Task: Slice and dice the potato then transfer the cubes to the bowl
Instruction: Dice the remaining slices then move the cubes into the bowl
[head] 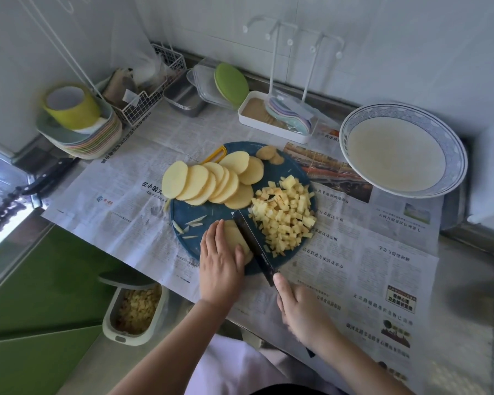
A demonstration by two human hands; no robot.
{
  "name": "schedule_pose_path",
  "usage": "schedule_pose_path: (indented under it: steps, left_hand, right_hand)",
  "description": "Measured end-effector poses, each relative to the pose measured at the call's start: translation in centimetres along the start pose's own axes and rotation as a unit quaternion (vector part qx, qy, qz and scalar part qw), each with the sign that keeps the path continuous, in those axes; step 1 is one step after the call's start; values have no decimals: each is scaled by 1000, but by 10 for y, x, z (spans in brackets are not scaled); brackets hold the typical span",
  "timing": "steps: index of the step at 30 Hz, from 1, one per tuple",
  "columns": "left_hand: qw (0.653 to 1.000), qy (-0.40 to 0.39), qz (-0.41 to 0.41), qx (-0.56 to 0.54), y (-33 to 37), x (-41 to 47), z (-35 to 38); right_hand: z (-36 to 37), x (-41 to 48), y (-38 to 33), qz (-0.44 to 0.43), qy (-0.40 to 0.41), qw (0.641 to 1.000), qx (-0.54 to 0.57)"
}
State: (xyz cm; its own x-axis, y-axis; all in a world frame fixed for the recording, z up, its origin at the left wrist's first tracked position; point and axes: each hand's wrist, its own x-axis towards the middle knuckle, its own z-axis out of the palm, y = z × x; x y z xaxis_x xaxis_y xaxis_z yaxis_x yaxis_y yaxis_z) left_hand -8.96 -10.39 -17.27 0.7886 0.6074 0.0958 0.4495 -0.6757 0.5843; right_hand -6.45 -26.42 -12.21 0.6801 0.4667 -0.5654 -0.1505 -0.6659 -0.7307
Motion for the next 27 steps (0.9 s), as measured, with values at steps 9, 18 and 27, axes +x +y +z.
schedule_pose_path:
  steps: [9, 18, 27]
  left_hand:
    - [1000, 13, -1, 5, 0, -2, 0]
    - [1000, 13, -15, -3, 1, -5, 1]
    - [1000, 20, -19, -8, 2, -5, 1]
  right_hand:
    - [17, -5, -4, -53, 83, 952, -291]
    - [5, -1, -4, -25, 32, 996, -84]
    - [5, -11, 1, -60, 63, 989, -123]
